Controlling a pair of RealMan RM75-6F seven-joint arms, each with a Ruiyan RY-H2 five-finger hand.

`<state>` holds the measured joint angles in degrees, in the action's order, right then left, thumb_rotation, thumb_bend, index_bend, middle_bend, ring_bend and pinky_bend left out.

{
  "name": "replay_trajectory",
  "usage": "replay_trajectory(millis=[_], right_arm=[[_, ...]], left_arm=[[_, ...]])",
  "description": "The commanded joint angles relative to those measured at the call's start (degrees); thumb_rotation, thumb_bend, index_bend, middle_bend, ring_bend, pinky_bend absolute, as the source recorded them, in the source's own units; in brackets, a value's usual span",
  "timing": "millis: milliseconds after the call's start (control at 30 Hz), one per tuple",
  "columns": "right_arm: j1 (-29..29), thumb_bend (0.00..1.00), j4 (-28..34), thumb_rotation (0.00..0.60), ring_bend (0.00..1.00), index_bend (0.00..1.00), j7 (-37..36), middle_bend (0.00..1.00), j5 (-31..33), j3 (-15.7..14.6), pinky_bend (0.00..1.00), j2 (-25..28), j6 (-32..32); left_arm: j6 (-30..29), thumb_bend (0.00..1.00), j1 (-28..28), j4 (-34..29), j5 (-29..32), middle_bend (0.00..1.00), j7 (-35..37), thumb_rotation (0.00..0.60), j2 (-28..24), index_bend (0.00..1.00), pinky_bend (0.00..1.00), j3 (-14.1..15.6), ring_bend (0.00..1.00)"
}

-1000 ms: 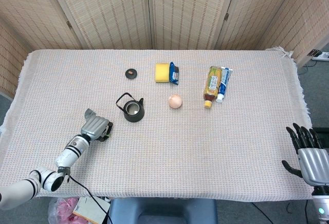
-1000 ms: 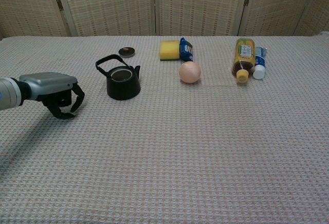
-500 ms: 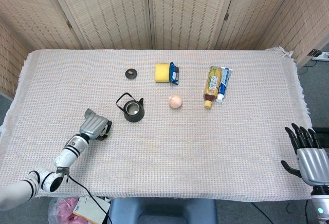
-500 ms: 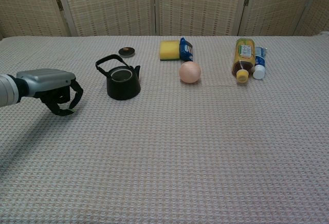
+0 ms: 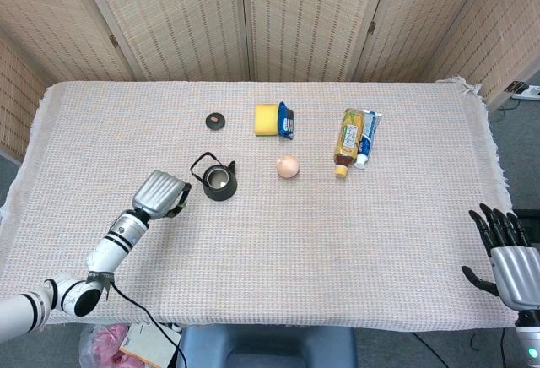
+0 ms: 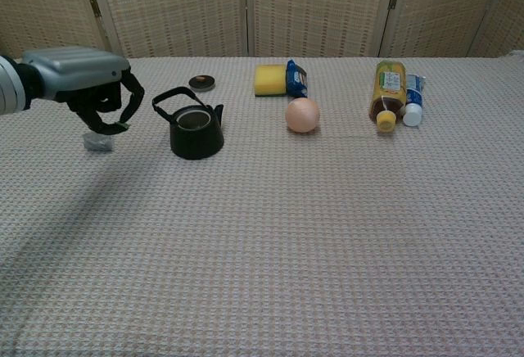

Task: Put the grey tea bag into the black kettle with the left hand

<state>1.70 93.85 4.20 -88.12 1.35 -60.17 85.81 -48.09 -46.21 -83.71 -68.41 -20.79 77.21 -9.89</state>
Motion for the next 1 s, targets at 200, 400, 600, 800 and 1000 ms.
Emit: replay_trajectory(millis=[200, 400, 600, 800, 1000], right_arm=[[0.4, 0.14, -0.1, 0.6, 0.0, 0.0, -1.9, 0.0, 0.3, 0.3, 0.0, 0.8, -0.6], [0.8, 0.14, -0.2, 0.6, 0.0, 0.0, -2.9, 0.0, 0.4, 0.6, 0.0, 1.2, -1.0], [0.7, 0.14, -0.1, 0.6, 0.0, 0.0, -3.2, 0.0, 1.2, 1.0, 0.0, 1.3, -0.7], [0.5, 0.14, -0.2, 0.6, 0.0, 0.0, -3.6, 0.0, 1.5, 1.2, 0.0, 1.4, -0.4], [0.2, 0.14, -0.4, 0.6, 0.0, 0.0, -4.2, 0.0, 1.9, 1.5, 0.0, 1.5, 0.1]], left_arm=[[-2.3, 0.48, -6.4, -9.0, 11.8, 1.0, -16.4, 0.6, -4.5, 0.66, 1.0, -4.4, 1.0], [-3.4, 0.48, -11.0, -9.9, 17.7, 1.0, -24.2, 0.6, -4.9, 0.66, 1.0, -5.1, 1.0], [-4.6, 0.48, -14.8, -11.1, 22.6, 1.0, -29.6, 0.6, -5.9, 0.66, 1.0, -5.5, 1.0], [-6.5, 0.48, -18.1, -13.1, 26.1, 1.0, -33.8, 0.6, -7.0, 0.66, 1.0, -5.4, 1.0], [-7.4, 0.48, -21.1, -13.5, 29.6, 1.0, -36.1, 0.6, -6.9, 0.66, 1.0, -5.5, 1.0]])
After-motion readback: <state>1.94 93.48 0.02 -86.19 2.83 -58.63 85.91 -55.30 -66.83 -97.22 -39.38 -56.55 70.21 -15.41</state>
